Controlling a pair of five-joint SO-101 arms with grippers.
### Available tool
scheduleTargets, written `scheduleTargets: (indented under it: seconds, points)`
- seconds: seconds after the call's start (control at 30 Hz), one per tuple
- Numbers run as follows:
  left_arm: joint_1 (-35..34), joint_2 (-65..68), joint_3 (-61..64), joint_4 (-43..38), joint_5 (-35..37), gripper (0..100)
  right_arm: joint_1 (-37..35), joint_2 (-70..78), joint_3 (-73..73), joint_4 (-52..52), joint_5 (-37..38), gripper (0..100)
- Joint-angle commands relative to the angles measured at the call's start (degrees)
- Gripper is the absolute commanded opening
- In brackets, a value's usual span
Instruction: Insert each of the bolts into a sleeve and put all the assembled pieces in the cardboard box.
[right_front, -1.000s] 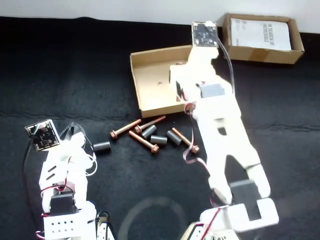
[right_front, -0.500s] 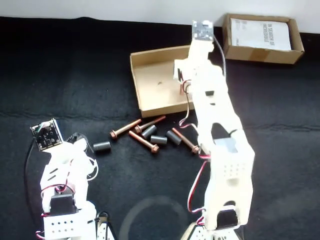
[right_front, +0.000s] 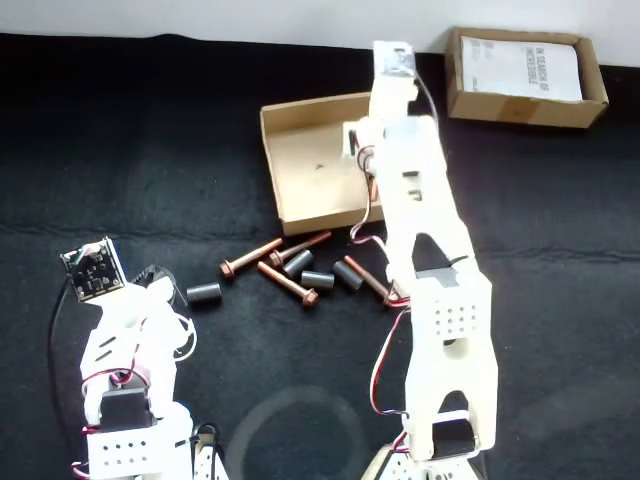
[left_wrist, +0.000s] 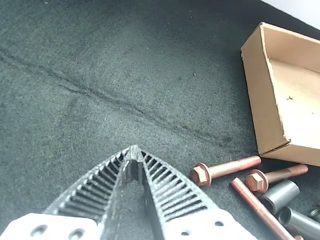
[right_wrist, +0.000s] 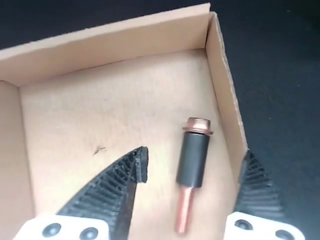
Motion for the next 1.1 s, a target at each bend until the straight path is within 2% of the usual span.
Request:
scheduleTargets:
  seconds: [0.0,0.13,0.27,0.33,0.43,0.67,0.83,1.07]
  points:
    - [-0.04,-0.31,1.01,-0.53,-0.18,1,-0.4,-1.1,-12.09,15.52,-0.18,27.4]
    - [-0.04,-0.31,1.01,-0.53,-0.18,1,-0.66,-0.92,-25.01,35.65,-0.18,27.4]
    - [-0.04,-0.31,1.01,-0.53,-0.18,1,0.13,-2.51,-27.21,37.93,0.18,27.4]
    - [-0.04,-0.31,1.01,-0.53,-0.18,1,-0.22,-5.58,-22.37,37.93,4.84,27.4]
    - [-0.04,-0.31,1.01,-0.53,-0.18,1,-4.7,-12.35,-10.77,37.93,11.69,27.4]
    - [-0.13,-0.31,1.01,-0.53,-0.18,1,-12.53,-28.09,12.53,37.49,12.4,27.4]
    - [-0.31,-0.31,1.01,-0.53,-0.18,1,-12.97,-33.45,21.41,37.49,12.84,27.4]
    - [-0.4,-0.31,1.01,-0.53,-0.18,1,-13.93,-34.59,39.43,36.53,31.56,27.4]
